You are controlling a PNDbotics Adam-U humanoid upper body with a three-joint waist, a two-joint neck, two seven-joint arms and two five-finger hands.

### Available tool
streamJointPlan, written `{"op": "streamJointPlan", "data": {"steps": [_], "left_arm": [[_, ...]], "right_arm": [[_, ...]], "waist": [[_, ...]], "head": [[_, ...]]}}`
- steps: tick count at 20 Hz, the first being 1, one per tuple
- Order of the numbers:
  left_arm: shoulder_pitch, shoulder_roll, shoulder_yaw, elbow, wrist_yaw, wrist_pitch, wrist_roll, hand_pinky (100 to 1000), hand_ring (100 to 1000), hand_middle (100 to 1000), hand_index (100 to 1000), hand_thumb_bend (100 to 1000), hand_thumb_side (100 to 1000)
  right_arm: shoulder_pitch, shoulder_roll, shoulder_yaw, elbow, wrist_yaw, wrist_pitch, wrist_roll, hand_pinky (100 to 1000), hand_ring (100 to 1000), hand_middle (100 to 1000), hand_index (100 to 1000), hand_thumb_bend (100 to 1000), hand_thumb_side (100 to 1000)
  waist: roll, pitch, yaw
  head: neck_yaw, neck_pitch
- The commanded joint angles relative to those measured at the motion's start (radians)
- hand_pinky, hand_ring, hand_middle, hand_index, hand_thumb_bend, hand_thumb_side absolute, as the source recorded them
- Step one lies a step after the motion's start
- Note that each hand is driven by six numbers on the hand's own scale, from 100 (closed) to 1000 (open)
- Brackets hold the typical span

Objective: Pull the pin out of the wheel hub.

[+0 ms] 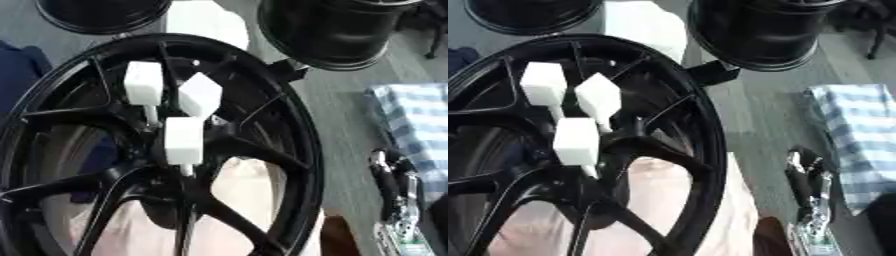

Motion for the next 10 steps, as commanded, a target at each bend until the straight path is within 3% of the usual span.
{"op": "streamJointPlan", "data": {"steps": [1,4,5,7,10], "left_arm": [[-0.011,0.036,0.002,-0.008,0.028,-0.042,0.056,727,743,783,862,266,1000],[-0.044,0.050,0.019,-0.069,0.067,-0.074,0.107,621,600,596,740,102,1000],[-0.062,0.052,0.028,-0.094,0.083,-0.089,0.123,590,559,549,700,100,909],[-0.102,0.047,0.038,-0.147,0.116,-0.121,0.156,566,532,521,675,100,844],[-0.117,-0.003,0.026,-0.232,0.168,-0.173,0.209,557,521,510,664,100,842]], "right_arm": [[-0.003,-0.012,-0.002,-0.013,-0.004,-0.002,0.004,714,667,573,678,152,429],[-0.001,-0.012,-0.002,-0.013,-0.003,-0.002,0.004,715,667,573,678,153,427],[0.000,-0.012,-0.002,-0.014,-0.003,-0.003,0.003,714,667,573,678,153,427],[0.001,-0.012,-0.002,-0.014,-0.001,-0.003,0.002,715,666,573,678,152,427],[-0.001,-0.010,-0.001,-0.014,-0.001,-0.004,0.000,715,666,572,678,152,426]], "waist": [[0.004,-0.021,0.000],[0.004,-0.023,0.003],[0.004,-0.023,0.004],[0.004,-0.025,0.005],[0.002,-0.024,0.004]], "head": [[0.002,-0.008],[0.001,-0.004],[0.001,-0.002],[0.002,0.000],[0.005,0.000]]}}
